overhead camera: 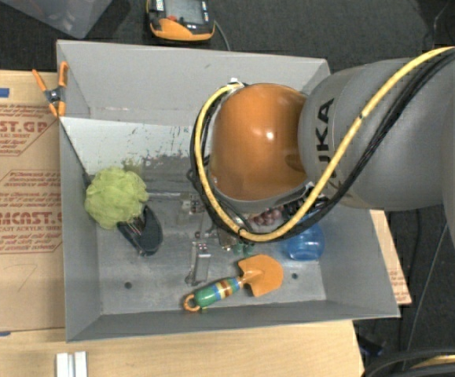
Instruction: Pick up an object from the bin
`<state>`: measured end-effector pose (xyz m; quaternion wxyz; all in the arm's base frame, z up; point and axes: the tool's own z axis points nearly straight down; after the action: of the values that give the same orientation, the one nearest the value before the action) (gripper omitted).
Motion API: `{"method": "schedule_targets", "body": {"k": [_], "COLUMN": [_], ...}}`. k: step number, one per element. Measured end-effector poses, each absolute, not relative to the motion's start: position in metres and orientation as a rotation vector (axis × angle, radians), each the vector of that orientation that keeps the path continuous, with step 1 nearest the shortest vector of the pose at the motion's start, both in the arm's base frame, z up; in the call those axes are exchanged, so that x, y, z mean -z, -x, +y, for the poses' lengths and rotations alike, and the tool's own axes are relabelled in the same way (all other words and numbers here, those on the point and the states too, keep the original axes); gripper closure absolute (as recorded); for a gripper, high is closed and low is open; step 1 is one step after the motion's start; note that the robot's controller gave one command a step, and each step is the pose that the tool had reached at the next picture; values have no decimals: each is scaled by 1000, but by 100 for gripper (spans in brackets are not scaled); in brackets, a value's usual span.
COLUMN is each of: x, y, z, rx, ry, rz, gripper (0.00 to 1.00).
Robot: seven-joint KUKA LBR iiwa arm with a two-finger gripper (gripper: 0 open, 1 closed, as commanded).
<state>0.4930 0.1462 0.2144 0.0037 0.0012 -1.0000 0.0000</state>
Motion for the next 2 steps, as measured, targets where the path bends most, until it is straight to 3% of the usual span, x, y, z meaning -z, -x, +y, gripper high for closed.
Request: {"method": "schedule_targets", "body": {"k": [1,2], "x": [-219,-121], "y": [-495,-486], "z": [145,96], "rx": [2,2], "ry": [-3,-448], "rz": [-3142,-3111], "gripper": [0,0]}}
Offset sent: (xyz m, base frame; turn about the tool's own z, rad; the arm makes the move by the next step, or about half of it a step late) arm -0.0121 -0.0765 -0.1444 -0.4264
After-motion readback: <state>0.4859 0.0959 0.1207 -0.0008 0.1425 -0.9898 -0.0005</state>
